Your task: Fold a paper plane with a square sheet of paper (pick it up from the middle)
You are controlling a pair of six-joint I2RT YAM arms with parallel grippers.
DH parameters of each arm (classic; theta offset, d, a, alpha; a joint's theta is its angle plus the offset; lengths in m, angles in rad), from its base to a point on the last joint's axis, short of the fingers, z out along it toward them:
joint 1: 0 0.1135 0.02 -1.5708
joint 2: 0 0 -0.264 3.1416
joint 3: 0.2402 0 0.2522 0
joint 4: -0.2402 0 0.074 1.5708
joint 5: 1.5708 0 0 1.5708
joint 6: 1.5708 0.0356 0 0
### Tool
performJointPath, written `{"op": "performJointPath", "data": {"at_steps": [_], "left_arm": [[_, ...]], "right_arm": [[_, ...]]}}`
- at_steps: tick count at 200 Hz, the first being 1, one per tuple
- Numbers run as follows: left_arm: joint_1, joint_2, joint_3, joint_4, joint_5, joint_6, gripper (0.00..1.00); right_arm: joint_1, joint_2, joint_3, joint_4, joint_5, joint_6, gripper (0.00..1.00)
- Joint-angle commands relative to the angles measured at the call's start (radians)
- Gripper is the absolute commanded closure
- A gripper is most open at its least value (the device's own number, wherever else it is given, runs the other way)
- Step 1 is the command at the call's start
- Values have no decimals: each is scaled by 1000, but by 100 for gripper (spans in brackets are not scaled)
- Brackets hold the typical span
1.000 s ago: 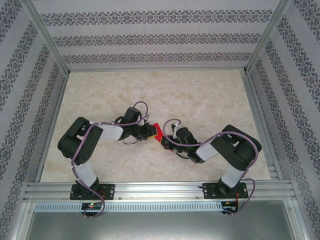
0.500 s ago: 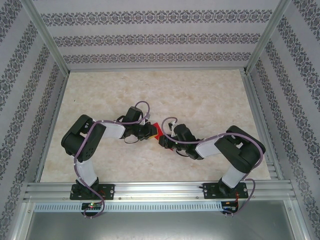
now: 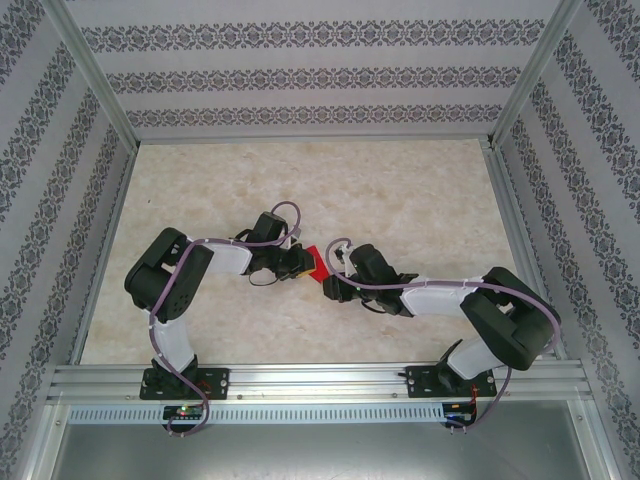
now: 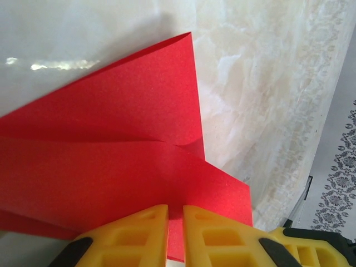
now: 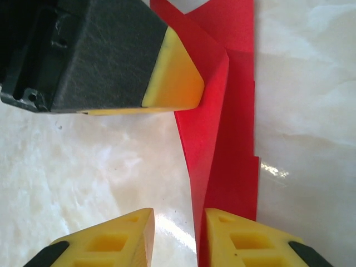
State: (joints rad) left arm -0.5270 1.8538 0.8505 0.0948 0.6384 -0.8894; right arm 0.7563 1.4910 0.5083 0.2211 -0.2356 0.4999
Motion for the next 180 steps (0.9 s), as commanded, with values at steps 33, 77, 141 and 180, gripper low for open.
{"op": "performJointPath", "data": {"at_steps": [33, 77, 141, 180], "left_arm": [[-13, 17, 26, -39, -18, 36, 85], [-14, 16, 37, -65, -20, 49, 85], [-12, 12, 73, -117, -17, 92, 84], [-12, -42, 121, -150, 17, 141, 82]], "right_arm": [[-11, 19, 21, -55, -27, -67, 72], [-12, 42, 15, -48, 1, -99, 76], [-32, 33, -3, -34, -14, -99, 93], [-59, 8, -43, 63, -89, -26, 99]]}}
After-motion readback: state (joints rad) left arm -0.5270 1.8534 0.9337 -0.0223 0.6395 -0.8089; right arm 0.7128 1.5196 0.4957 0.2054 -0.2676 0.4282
